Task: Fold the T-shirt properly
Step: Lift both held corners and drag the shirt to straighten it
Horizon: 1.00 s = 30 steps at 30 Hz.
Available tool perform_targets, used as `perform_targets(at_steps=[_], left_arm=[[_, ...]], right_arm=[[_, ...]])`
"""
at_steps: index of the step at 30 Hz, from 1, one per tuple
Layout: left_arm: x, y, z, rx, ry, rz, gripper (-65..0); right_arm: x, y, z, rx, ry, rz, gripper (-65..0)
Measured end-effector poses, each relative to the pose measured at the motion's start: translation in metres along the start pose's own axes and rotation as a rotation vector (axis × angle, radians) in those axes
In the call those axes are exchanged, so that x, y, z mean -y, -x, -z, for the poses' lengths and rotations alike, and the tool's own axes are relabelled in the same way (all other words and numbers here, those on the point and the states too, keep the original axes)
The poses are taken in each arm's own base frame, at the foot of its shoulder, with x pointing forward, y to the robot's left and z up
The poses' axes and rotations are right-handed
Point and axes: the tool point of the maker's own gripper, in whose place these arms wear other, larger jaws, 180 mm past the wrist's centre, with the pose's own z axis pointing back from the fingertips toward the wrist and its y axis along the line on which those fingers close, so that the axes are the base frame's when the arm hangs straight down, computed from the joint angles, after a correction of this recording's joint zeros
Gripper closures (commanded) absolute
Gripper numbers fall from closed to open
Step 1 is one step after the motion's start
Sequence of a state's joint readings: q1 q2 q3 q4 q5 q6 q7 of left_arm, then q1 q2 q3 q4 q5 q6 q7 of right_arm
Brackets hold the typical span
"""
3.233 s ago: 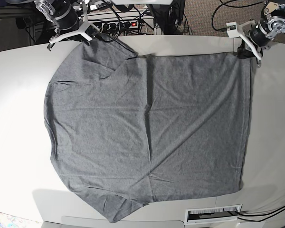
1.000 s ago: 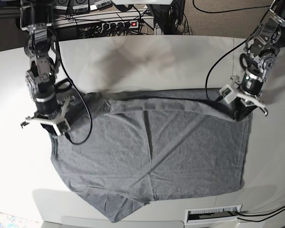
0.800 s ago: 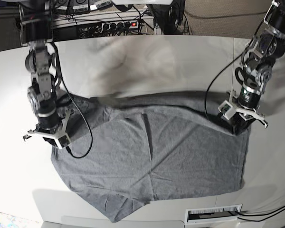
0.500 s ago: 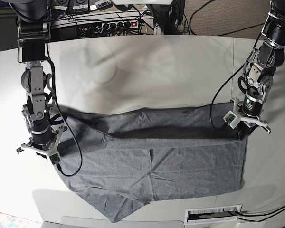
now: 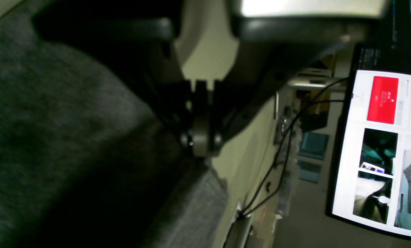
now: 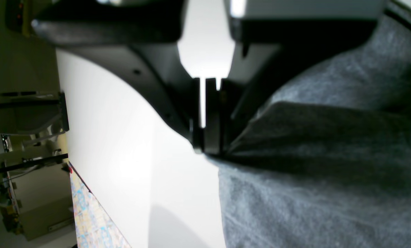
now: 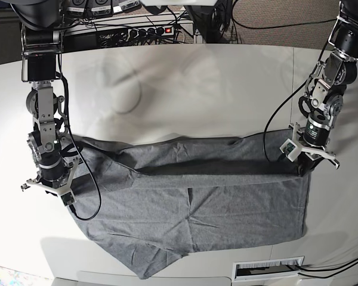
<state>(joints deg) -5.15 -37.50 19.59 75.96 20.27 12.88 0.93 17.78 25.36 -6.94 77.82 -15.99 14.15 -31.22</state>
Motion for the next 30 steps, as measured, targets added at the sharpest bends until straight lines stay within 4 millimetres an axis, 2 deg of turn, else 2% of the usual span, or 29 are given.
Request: perform_targets(at_steps=[7, 9, 11, 13, 20, 21, 22, 23, 25, 27, 30], left_arm=[[-0.003, -0.001, 0.002, 0.002, -0.006, -0.038, 0.0], [-0.003, -0.001, 0.002, 0.000, -0.006, -0.044, 0.0], [-0.003, -0.001, 0.002, 0.000, -0.006, -0.044, -9.5], [-0.003, -0.001, 0.002, -0.001, -0.006, -0.046, -17.0], [-0.004, -0.001, 0.003, 0.000, -0.007, -0.047, -18.1], [-0.004, -0.001, 0.003, 0.001, -0.007, -0.047, -18.1], [-0.004, -0.003, 0.003, 0.011, -0.007, -0.047, -18.1], [-0.004, -0.005, 0.002, 0.022, -0.007, -0.046, -17.7], [-0.002, -0.008, 0.002, 0.040, 0.005, -0.055, -11.2], [0.007, -0.013, 0.003, 0.056, 0.068, -0.085, 0.0], [0.032, -0.020, 0.002, 0.075, 0.238, -0.083, 0.0]], right_arm=[[0.014, 0.002, 0.000, -0.011, 0.078, 0.001, 0.0], [0.012, 0.003, 0.000, -0.019, 0.074, -0.001, -5.6], [0.014, 0.006, -0.001, -0.038, 0.083, -0.014, -12.1], [0.017, 0.010, -0.001, -0.059, 0.096, -0.022, -15.5], [0.017, 0.013, -0.001, -0.075, 0.098, -0.031, -15.5], [0.016, 0.014, -0.001, -0.080, 0.091, -0.016, -15.1], [0.014, 0.015, -0.001, -0.087, 0.083, -0.006, -12.0], [0.010, 0.016, -0.001, -0.090, 0.065, -0.004, -7.5], [-0.012, 0.012, 0.000, -0.083, -0.033, -0.046, 0.0], [-0.039, 0.007, -0.001, -0.070, -0.123, -0.086, 0.0], [-0.072, -0.001, -0.003, -0.048, -0.191, -0.160, 0.0]])
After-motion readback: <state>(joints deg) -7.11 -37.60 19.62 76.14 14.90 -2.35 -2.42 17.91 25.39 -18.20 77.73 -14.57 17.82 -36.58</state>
